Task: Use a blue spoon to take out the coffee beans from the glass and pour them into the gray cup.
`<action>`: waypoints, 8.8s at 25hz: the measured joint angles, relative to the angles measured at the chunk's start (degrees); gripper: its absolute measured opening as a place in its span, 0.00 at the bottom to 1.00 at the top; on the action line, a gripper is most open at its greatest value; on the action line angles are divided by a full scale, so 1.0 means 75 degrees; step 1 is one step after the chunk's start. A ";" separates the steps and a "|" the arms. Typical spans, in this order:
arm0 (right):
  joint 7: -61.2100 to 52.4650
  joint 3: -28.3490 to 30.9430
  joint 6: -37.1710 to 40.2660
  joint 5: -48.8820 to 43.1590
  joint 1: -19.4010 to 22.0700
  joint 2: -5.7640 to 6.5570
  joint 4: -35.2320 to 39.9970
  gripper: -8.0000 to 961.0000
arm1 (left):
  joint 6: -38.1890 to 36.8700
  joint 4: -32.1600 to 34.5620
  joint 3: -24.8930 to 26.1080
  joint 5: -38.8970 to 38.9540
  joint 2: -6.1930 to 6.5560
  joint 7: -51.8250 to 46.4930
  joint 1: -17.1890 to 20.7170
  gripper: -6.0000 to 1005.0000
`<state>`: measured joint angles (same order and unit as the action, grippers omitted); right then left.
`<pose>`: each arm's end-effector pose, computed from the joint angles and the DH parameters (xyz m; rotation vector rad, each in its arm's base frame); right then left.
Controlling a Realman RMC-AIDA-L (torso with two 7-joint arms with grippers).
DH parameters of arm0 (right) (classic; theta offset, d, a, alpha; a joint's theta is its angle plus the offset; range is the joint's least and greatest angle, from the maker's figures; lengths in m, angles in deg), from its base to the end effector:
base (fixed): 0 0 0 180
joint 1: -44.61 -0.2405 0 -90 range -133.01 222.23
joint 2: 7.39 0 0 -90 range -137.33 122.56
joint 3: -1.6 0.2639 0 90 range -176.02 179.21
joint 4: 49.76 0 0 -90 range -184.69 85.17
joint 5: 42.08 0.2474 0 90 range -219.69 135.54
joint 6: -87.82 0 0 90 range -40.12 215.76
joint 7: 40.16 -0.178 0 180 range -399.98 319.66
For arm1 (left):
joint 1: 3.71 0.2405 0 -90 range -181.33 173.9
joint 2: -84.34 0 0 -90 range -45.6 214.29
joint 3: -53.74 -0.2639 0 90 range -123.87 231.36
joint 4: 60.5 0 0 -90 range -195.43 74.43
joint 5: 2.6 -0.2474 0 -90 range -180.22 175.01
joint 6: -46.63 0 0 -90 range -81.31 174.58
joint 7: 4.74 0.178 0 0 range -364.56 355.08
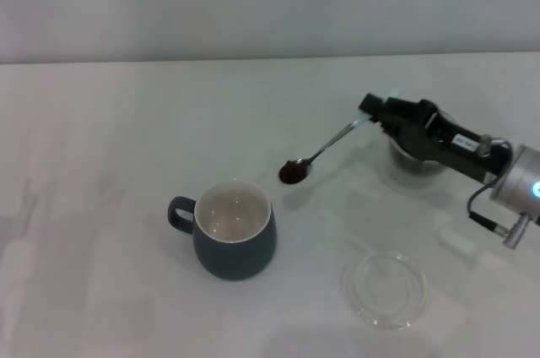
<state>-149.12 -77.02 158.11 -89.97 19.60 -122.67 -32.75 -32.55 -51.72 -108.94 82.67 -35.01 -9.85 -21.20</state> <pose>0.3059 0.3833 -0.0587 -1.8512 1.8180 1.3569 -0.3919 0.3157 -0.0261 -1.4305 -0.5416 -0.6765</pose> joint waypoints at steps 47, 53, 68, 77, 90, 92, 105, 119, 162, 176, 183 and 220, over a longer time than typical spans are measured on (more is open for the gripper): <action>0.1460 -0.1737 -0.0518 0.0082 -0.0461 -0.0102 0.1013 0.15 | -0.0001 0.0070 -0.0012 -0.0108 -0.0024 0.0060 0.0202 0.87; 0.1852 -0.1741 -0.0498 0.0090 -0.0445 -0.0104 0.1150 0.15 | -0.0001 0.0070 -0.0012 -0.0108 -0.0024 0.0060 0.0209 0.87; 0.4480 -0.1997 -0.0479 0.0091 -0.0442 -0.0099 0.1531 0.15 | -0.0001 0.0070 0.0002 -0.0106 -0.0015 0.0060 0.0165 0.87; 0.4678 -0.1394 0.0794 0.0361 -0.0225 0.0051 0.1504 0.15 | -0.0035 0.0070 0.0036 -0.0067 -0.0012 0.0060 0.0158 0.87; 0.3907 -0.0590 0.2253 -0.0461 0.0014 0.1351 -0.0023 0.15 | -0.0014 0.0030 0.0050 -0.0034 -0.0011 0.0060 0.0131 0.87; 0.3825 -0.0582 0.2271 -0.0731 0.0017 0.1499 -0.0146 0.15 | -0.0014 0.0019 0.0056 -0.0035 -0.0005 0.0060 0.0130 0.87; 0.3602 -0.0624 0.2193 -0.1615 0.0136 0.1684 -0.0486 0.15 | -0.0001 0.0053 0.0059 -0.0026 0.0000 0.0060 0.0110 0.87; 0.3595 -0.0648 0.1629 -0.2073 0.0073 0.1461 -0.0574 0.15 | 0.0000 0.0071 0.0027 -0.0035 -0.0023 0.0060 0.0070 0.87; 0.3152 -0.0751 0.1035 -0.2633 -0.0150 0.1205 -0.0470 0.50 | -0.0001 0.0035 0.0058 0.0056 -0.0012 0.0060 -0.0064 0.87; 0.6916 0.4158 0.1098 -0.2511 0.0665 0.0187 0.0091 0.84 | -0.0064 0.0011 0.0070 0.0182 0.0000 0.0060 -0.0071 0.87; 1.0333 0.5707 0.1015 -0.0910 0.0455 0.0010 -0.1224 0.91 | -0.0081 0.0059 0.0070 0.0591 -0.0009 -0.0033 -0.0168 0.87; 1.3687 0.5735 -0.0021 0.1921 -0.0366 -0.0101 -0.2274 0.91 | 0.0376 0.0140 0.0070 0.1079 0.0000 -0.0409 -0.0481 0.87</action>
<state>-46.46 -34.01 157.95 -75.56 16.86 -123.42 -49.81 -29.73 -50.66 -108.41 90.77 -35.01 -12.91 -24.81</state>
